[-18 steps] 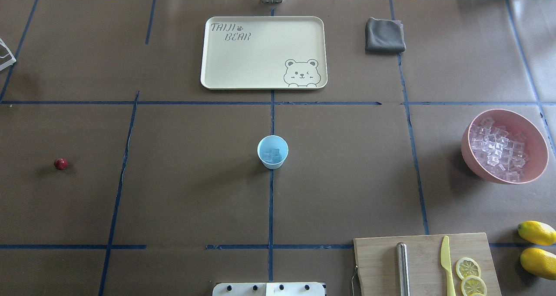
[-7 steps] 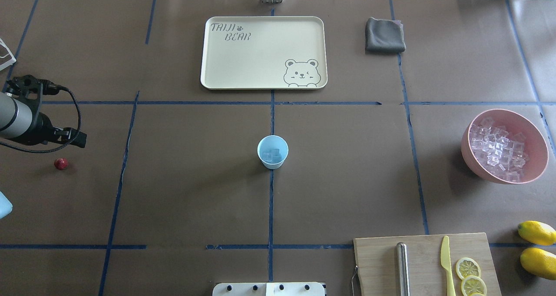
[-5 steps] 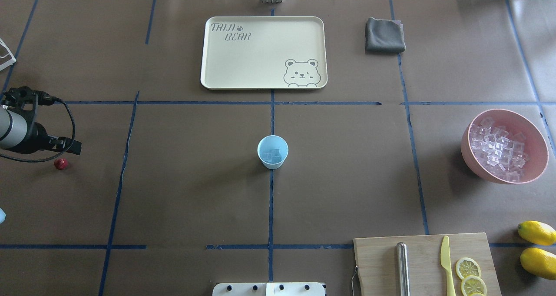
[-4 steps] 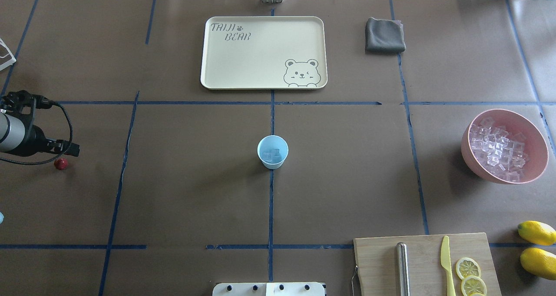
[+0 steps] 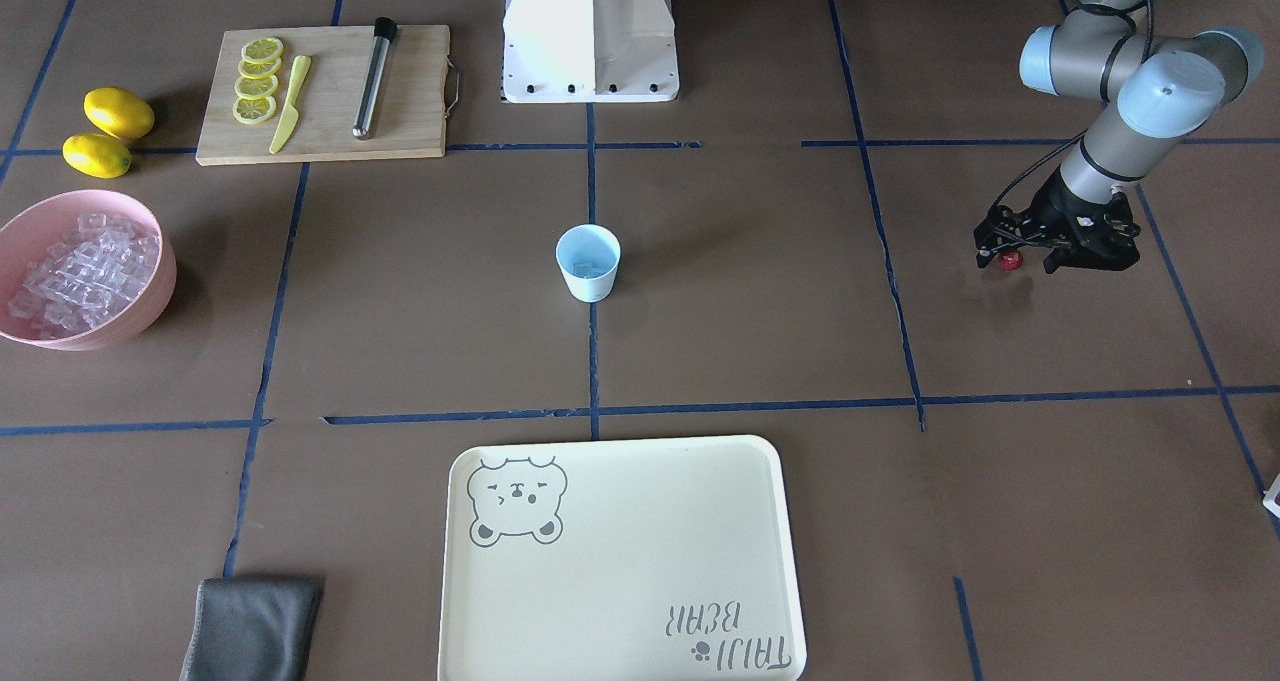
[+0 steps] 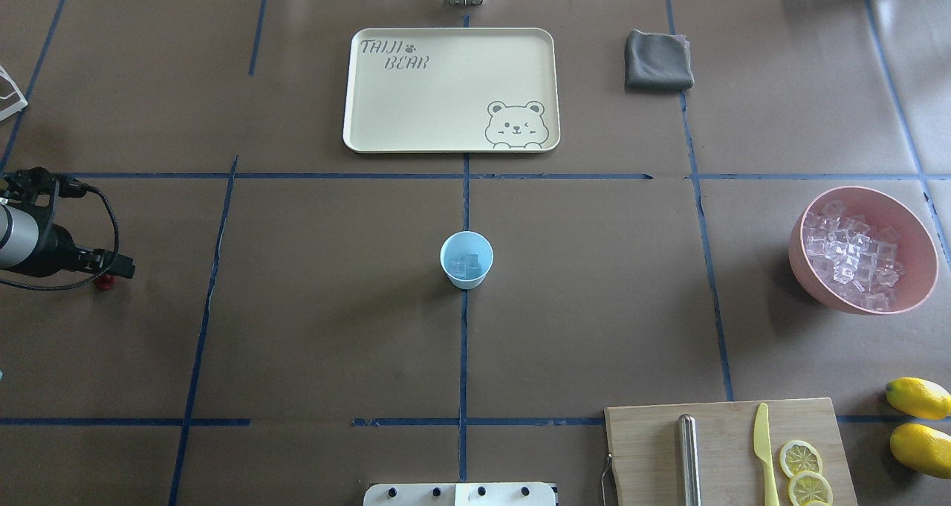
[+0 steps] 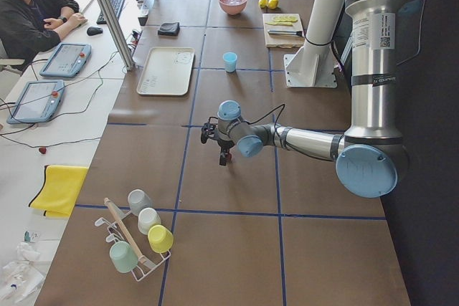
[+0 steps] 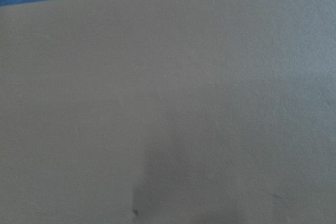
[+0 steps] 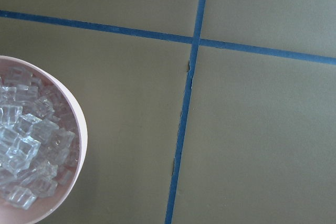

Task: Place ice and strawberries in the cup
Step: 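Close the left gripper on the red strawberry and lift it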

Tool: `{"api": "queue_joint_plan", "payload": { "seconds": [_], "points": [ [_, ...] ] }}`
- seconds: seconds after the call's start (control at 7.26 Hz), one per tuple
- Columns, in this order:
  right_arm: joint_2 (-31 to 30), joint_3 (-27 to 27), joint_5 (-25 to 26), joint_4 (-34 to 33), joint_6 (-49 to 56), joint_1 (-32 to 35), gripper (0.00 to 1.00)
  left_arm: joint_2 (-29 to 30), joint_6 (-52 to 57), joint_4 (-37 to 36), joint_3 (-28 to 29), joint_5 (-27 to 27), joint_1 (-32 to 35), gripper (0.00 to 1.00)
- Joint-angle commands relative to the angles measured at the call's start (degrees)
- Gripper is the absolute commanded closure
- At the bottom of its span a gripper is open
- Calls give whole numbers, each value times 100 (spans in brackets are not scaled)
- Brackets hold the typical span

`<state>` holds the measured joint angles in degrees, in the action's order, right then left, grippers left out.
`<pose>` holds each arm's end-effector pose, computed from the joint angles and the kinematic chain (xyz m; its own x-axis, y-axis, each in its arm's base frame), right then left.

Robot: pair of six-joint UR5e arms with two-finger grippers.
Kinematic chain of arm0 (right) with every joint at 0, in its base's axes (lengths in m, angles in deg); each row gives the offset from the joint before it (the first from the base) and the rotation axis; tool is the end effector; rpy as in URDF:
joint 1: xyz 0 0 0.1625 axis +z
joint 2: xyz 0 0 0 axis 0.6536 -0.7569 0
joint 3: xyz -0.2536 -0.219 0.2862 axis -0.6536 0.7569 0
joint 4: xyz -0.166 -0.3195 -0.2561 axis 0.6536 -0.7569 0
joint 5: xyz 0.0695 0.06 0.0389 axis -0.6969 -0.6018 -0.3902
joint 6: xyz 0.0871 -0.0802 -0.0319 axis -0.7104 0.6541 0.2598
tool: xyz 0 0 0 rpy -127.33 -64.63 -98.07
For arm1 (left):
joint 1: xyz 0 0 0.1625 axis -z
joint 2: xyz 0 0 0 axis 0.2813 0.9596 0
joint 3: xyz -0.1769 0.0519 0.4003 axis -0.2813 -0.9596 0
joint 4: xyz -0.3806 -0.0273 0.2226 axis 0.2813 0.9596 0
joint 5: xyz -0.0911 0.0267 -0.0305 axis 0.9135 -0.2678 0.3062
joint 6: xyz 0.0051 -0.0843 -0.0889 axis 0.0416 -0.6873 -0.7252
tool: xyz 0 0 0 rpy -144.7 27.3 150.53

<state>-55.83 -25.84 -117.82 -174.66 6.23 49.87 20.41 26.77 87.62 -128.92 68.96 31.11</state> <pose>0.0534 -0.4656 0.6366 0.7088 -0.1347 0.6924 0.1053 0.9908 0.0849 0.3056 -0.4432 0.6135 0.6861 0.1238 -0.7169 -0.0237 0.9887 0.1480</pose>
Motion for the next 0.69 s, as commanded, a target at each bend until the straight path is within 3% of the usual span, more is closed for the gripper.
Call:
{"api": "queue_joint_plan", "payload": {
  "seconds": [0.0,0.14,0.28,0.41,0.55],
  "points": [
    [0,-1,0,0,0,-6,0,-86,-3,9,-41,60,-7,0],
    [0,-1,0,0,0,2,0,-113,-3,0,-50,51,1,0],
    [0,-10,0,0,0,-6,0,-122,-64,0,-68,51,1,57],
    [0,-1,0,0,0,2,0,-140,-39,-9,-68,16,1,93],
    [0,-1,0,9,0,2,0,-140,-21,0,-68,-2,1,100]
  ]
}}
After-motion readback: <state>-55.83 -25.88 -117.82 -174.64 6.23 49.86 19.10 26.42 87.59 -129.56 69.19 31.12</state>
